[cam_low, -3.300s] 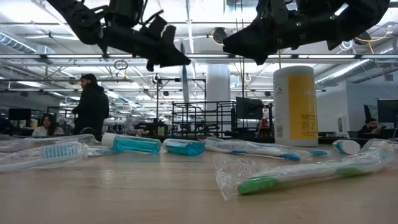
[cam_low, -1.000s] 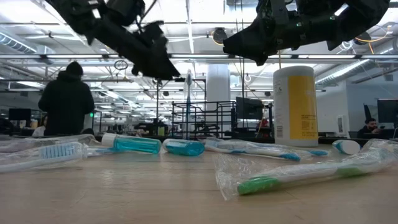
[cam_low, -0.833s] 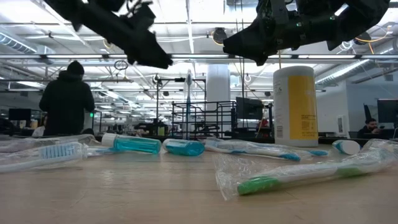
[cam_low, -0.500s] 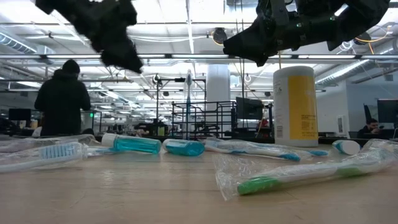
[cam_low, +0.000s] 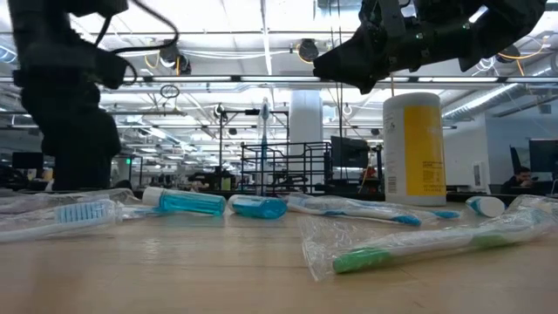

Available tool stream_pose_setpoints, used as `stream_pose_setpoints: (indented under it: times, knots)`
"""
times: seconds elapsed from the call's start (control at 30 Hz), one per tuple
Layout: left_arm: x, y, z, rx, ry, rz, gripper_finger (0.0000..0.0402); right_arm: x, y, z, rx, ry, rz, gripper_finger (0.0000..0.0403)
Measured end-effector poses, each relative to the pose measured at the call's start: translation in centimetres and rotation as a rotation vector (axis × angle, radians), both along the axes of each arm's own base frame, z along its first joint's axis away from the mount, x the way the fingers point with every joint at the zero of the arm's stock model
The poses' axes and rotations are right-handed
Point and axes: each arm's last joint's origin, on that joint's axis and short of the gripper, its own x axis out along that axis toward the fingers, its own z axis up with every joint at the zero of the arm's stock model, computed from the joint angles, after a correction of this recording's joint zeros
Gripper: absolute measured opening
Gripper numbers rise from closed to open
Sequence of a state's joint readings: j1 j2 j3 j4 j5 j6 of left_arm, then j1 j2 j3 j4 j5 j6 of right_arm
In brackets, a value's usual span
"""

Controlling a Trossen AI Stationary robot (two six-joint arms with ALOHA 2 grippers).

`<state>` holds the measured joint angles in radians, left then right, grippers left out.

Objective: Pick & Place toothbrushing station
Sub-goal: Put the purple toothbrush into the black wire organizer

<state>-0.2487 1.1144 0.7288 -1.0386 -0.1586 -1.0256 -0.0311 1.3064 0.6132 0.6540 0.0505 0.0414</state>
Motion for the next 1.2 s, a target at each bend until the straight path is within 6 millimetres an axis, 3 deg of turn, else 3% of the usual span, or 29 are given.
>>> stream_pose_setpoints:
  times: [0.17,0.43,0.73,1.2]
  knots:
    - [-0.8,0.0,-0.9,0.018,0.039,0.138,0.0186,0.0,0.0,0.0,0.000,0.000,0.000,0.0132]
    - [-2.2,0.2,-4.4,-0.055,0.094,0.317,0.0186,0.0,0.0,0.3,-0.020,-0.032,0.002,0.0132]
    - [-2.2,0.2,-4.7,-0.045,0.087,0.427,0.0186,0.0,0.0,0.4,-0.027,-0.043,0.002,0.0132]
    - [-2.1,-1.4,-6.1,-0.036,0.188,0.515,0.0186,0.0,0.0,0.4,0.050,-0.045,-0.003,0.0132]
